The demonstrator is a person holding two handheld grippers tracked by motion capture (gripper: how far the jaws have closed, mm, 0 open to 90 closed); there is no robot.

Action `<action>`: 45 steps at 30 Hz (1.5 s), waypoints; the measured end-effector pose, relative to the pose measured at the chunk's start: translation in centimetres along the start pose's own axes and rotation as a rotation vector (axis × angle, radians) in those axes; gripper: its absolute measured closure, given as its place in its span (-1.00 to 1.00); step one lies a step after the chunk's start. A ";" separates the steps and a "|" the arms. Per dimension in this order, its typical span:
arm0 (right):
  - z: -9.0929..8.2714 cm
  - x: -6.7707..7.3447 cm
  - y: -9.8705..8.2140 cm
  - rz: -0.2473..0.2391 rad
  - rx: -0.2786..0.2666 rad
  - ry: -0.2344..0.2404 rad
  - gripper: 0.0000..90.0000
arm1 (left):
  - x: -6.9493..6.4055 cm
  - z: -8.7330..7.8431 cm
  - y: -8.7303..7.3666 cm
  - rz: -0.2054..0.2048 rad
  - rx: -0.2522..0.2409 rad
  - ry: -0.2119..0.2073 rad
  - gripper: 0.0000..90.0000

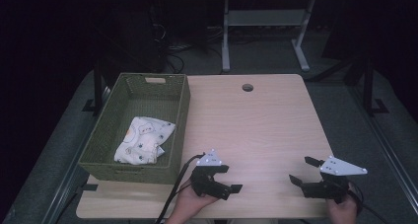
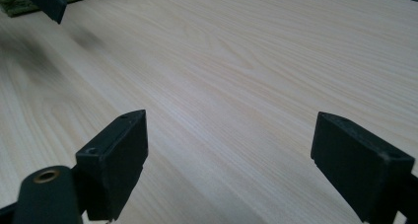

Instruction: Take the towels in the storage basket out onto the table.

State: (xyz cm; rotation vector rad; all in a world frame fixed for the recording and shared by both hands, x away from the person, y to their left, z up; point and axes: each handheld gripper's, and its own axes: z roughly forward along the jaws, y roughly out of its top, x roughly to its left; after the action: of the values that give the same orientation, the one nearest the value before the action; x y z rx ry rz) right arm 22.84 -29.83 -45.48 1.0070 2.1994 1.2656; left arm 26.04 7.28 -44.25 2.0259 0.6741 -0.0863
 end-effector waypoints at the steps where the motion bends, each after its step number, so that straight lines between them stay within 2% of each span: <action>1: 0.0 0.0 0.0 0.009 0.001 0.004 -0.69 | 0.0 0.0 0.0 0.000 0.000 0.000 -0.61; 3: 0.1 0.0 0.0 0.008 0.006 0.003 -0.69 | 0.3 0.0 0.4 0.000 -0.010 0.011 -0.61; 4: 0.2 0.1 0.0 0.003 0.006 0.001 -0.69 | 0.5 0.1 0.7 -0.023 -0.029 0.015 -0.62; 6: 0.1 0.2 0.1 0.001 0.006 0.003 -0.69 | 0.6 0.2 0.8 -0.018 -0.035 0.016 -0.61; 8: 0.1 0.4 0.1 -0.001 0.005 0.003 -0.69 | 0.6 0.5 1.1 -0.022 -0.032 0.046 -0.61; 11: 0.0 0.5 0.1 0.002 0.007 0.005 -0.69 | 0.6 0.9 1.4 -0.006 -0.040 0.059 -0.61; 12: 0.0 0.5 0.0 0.000 0.010 0.003 -0.69 | 0.6 1.1 1.6 -0.015 -0.039 0.044 -0.61; 15: -0.1 0.4 0.0 -0.001 0.008 0.004 -0.69 | 0.5 1.2 1.6 0.005 -0.035 0.056 -0.61; 17: -0.2 0.4 -0.1 0.006 0.007 0.004 -0.69 | 0.5 1.3 1.7 -0.006 -0.037 0.050 -0.61; 24: 0.0 0.3 -0.1 0.008 0.009 0.000 -0.69 | 0.3 1.0 2.3 0.032 -0.028 0.064 -0.61; 29: -0.1 0.3 -0.1 0.014 0.007 0.001 -0.69 | 0.1 0.7 2.7 0.037 -0.036 0.058 -0.61; 30: -0.1 0.3 -0.1 0.013 0.009 0.002 -0.69 | 0.1 0.3 3.0 0.049 -0.041 0.056 -0.61; 36: 0.0 0.4 0.0 0.009 0.012 0.003 -0.69 | 0.8 -0.5 3.5 0.048 -0.038 -0.006 -0.62; 39: 0.0 0.3 -0.1 0.010 0.011 0.001 -0.69 | 0.9 -1.0 3.9 0.048 -0.043 -0.010 -0.61; 42: 0.0 0.3 -0.1 0.011 0.011 0.001 -0.69 | 1.5 -2.0 4.6 0.028 -0.065 -0.026 -0.61; 44: 0.0 0.3 -0.1 0.009 0.011 0.002 -0.69 | 1.6 -2.3 4.8 0.024 -0.071 -0.022 -0.61; 45: 0.0 0.3 -0.1 0.009 0.012 0.002 -0.69 | 1.9 -2.8 5.1 0.008 -0.087 -0.045 -0.61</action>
State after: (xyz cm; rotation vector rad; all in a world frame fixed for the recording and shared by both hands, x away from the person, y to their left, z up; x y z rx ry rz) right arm 22.58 -29.62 -45.51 1.0213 2.2089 1.2597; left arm 29.56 8.45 -39.37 1.9374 0.6308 -0.0961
